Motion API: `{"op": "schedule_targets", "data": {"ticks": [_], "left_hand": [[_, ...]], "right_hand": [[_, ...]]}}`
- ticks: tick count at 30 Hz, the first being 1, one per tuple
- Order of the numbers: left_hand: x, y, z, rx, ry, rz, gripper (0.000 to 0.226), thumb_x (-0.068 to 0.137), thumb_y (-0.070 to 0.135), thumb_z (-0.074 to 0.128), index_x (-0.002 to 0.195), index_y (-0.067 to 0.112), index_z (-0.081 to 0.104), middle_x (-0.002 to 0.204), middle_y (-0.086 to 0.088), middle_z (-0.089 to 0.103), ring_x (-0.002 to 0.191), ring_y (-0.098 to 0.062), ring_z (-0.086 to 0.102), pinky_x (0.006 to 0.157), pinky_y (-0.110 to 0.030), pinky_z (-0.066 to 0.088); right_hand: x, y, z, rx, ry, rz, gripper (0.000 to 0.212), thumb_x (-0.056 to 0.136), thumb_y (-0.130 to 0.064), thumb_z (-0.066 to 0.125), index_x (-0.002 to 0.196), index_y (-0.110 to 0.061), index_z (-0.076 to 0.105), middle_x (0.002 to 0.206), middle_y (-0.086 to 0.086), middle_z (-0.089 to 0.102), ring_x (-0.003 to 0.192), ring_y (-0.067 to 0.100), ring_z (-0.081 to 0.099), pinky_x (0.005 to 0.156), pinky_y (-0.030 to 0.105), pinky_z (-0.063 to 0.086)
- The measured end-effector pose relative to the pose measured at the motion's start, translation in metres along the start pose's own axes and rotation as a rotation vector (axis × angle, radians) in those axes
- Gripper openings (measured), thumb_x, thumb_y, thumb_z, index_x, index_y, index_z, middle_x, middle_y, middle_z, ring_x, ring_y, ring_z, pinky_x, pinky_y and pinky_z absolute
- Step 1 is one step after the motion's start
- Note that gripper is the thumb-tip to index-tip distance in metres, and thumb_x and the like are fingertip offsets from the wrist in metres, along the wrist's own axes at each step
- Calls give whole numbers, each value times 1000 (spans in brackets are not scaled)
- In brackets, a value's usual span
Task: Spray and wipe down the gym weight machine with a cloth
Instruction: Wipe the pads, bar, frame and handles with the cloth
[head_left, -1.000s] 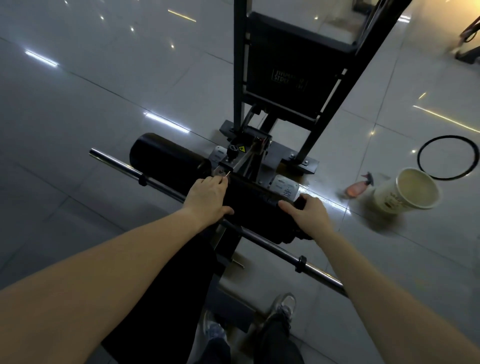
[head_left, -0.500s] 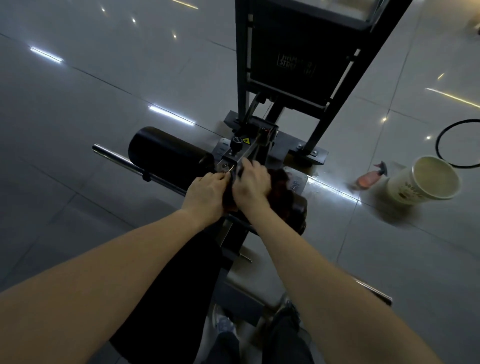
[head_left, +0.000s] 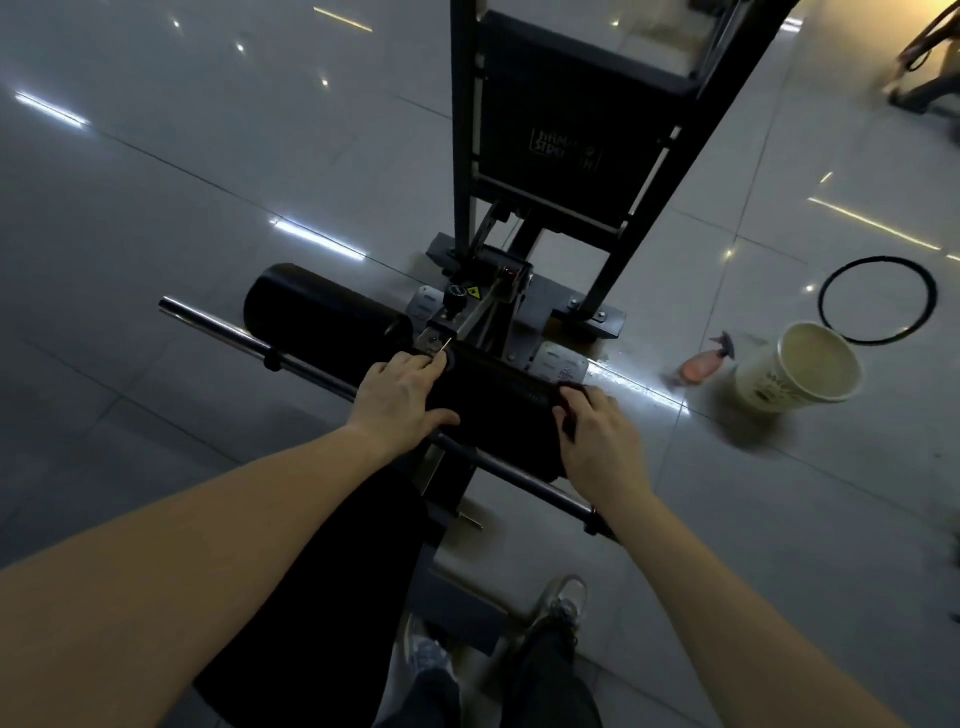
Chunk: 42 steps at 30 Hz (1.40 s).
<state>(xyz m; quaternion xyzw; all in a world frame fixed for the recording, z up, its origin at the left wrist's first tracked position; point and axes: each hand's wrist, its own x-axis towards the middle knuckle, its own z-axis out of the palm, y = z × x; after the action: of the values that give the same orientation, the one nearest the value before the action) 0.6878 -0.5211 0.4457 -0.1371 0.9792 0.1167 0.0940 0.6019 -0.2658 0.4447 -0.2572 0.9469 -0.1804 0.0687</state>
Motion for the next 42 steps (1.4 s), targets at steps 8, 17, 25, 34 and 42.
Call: {"op": "schedule_targets", "data": {"ticks": [8, 17, 25, 34, 42], "left_hand": [[11, -2, -3, 51, -41, 47, 90, 83, 70, 64, 153, 21, 38, 143, 0, 54, 131, -23, 45, 110, -40, 37], [40, -10, -15, 34, -197, 51, 91, 86, 80, 45, 158, 26, 32, 150, -2, 46, 137, -25, 38, 114, -47, 33], [38, 6, 4, 104, -108, 4, 77, 95, 67, 7, 159, 25, 22, 139, -11, 46, 125, -30, 42, 107, -47, 32], [45, 12, 15, 43, 25, -22, 57, 105, 51, 17, 148, 22, 40, 127, -11, 51, 115, -29, 46, 100, -46, 34], [45, 7, 16, 168, 9, 30, 51, 95, 41, 47, 140, 19, 40, 126, -12, 49, 109, -30, 47, 94, -42, 37]], "right_hand": [[30, 9, -5, 250, -358, 77, 94, 62, -63, 86, 140, -25, 49, 129, -5, 51, 118, 19, 51, 103, 39, 48], [65, 33, -1, 679, -491, 334, 71, 57, -62, 90, 110, -19, 68, 100, 2, 73, 93, 16, 71, 87, 32, 58], [88, 33, 23, 668, -395, 569, 35, 90, -40, 72, 98, -7, 61, 84, 10, 64, 79, 28, 61, 76, 36, 48], [92, -51, 11, 144, -191, 394, 36, 105, -36, 43, 108, -7, 64, 107, 16, 68, 103, 36, 64, 76, 34, 44], [55, -90, 19, 361, -159, -95, 40, 103, -40, 45, 136, -18, 54, 128, 7, 62, 119, 24, 55, 105, 40, 44]]}}
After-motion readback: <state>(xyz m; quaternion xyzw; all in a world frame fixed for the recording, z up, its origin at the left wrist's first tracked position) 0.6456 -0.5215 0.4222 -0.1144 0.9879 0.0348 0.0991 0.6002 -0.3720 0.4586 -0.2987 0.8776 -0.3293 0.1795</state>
